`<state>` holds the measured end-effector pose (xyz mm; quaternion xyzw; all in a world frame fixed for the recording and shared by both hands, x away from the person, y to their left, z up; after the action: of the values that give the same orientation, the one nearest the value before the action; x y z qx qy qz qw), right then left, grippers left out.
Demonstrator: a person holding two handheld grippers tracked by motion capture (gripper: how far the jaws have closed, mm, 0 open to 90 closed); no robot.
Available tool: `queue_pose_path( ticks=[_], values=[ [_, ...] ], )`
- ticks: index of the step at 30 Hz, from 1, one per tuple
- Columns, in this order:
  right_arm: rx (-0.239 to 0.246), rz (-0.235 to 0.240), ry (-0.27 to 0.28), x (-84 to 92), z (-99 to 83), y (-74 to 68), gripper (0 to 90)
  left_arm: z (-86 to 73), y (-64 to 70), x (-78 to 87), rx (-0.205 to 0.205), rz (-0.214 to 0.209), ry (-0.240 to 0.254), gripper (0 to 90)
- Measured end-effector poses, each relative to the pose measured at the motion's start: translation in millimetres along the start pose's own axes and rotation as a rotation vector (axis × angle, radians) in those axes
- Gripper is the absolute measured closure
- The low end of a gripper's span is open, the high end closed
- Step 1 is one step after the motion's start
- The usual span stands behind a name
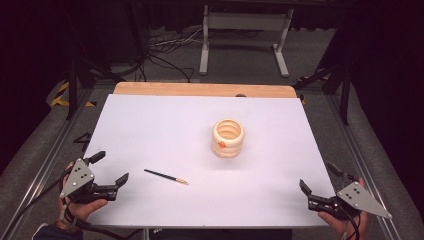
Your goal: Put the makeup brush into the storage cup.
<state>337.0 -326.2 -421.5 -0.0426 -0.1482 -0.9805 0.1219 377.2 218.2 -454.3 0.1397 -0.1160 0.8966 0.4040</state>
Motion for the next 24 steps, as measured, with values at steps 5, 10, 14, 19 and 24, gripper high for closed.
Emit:
queue_pose_path(
  ticks=[5, 10, 14, 19, 24],
  values=[
    [-0.012, -0.018, -0.001, 1.9, -0.7, 4.5, 5.2, -2.4, 6.8, -4.4, -0.021, -0.026, -0.034, 3.1],
    [-0.011, -0.017, -0.008, 0.6, -1.7, 4.4, 5.6, -2.7, 10.0, -5.9, -0.042, -0.051, -0.063, 2.9],
    [-0.003, -0.009, -0.018, -2.1, -4.2, 1.7, 5.9, -3.7, 11.4, -11.8, -0.075, -0.067, -0.13, 3.5],
    [0.001, -0.002, -0.029, -4.2, -6.0, -0.9, 6.2, 6.5, 16.5, -20.7, -0.139, -0.097, -0.186, 4.6],
    [0.0, 0.003, -0.043, -5.0, -8.7, -1.0, 6.5, 12.2, 26.6, -34.8, -0.198, -0.178, -0.254, 7.1]
  ],
)
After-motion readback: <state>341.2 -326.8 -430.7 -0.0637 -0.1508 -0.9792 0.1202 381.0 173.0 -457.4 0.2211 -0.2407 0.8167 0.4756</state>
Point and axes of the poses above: each handheld gripper's, and its own axes: x roughly backward along the jaws, z roughly out of its top, y roughly to its right, the point moved 10 cm from there along -x, roughly forward along the jaws, and after that the axes turned 10 degrees about -z, right-handed, at the moved point
